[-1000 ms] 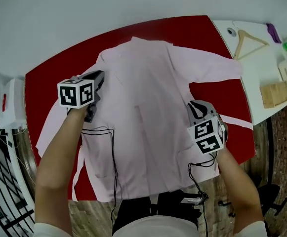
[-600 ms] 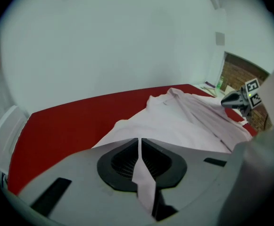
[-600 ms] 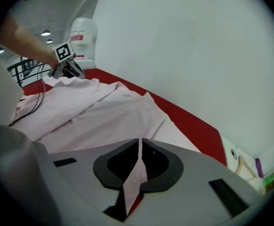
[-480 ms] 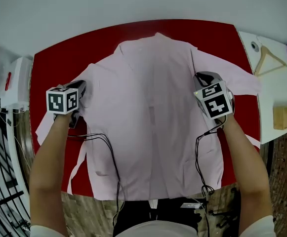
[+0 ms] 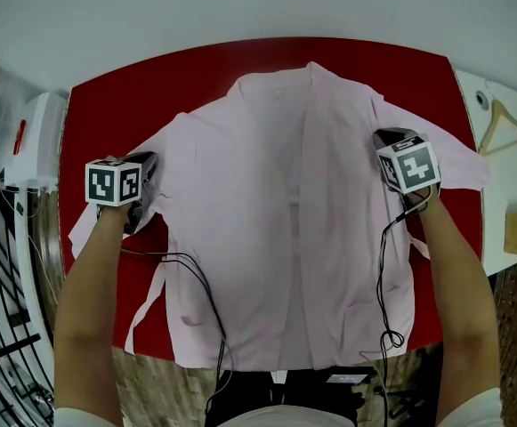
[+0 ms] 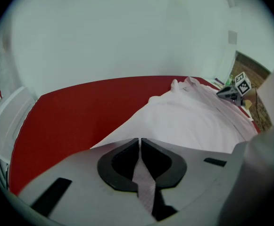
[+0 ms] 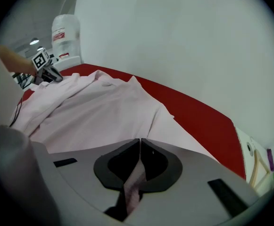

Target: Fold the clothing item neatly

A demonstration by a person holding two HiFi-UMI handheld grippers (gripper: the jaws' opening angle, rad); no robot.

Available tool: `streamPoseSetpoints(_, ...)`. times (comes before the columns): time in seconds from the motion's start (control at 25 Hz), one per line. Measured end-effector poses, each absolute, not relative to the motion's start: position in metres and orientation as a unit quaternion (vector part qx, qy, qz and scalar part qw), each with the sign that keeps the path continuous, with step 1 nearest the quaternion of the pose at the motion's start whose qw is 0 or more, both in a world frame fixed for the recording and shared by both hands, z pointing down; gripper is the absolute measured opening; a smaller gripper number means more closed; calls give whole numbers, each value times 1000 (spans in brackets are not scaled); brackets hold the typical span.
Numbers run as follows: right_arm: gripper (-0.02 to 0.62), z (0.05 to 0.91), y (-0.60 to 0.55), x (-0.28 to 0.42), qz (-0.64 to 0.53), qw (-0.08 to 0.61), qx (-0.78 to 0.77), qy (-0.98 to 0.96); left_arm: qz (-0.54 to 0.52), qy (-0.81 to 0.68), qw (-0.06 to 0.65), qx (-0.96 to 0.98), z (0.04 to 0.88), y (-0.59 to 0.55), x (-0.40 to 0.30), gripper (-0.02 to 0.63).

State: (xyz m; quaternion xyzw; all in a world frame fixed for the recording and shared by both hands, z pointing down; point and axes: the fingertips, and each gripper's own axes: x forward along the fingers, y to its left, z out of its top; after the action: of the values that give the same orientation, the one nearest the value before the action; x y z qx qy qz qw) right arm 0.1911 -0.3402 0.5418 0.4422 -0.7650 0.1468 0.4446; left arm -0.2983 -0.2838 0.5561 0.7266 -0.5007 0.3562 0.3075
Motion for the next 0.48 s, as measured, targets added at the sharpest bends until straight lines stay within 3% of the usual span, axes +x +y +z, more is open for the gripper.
streamPoseSetpoints(0.48, 17, 541, -348, 233, 162, 446, 486, -734, 347, -505, 323, 721, 556, -282, -315, 18)
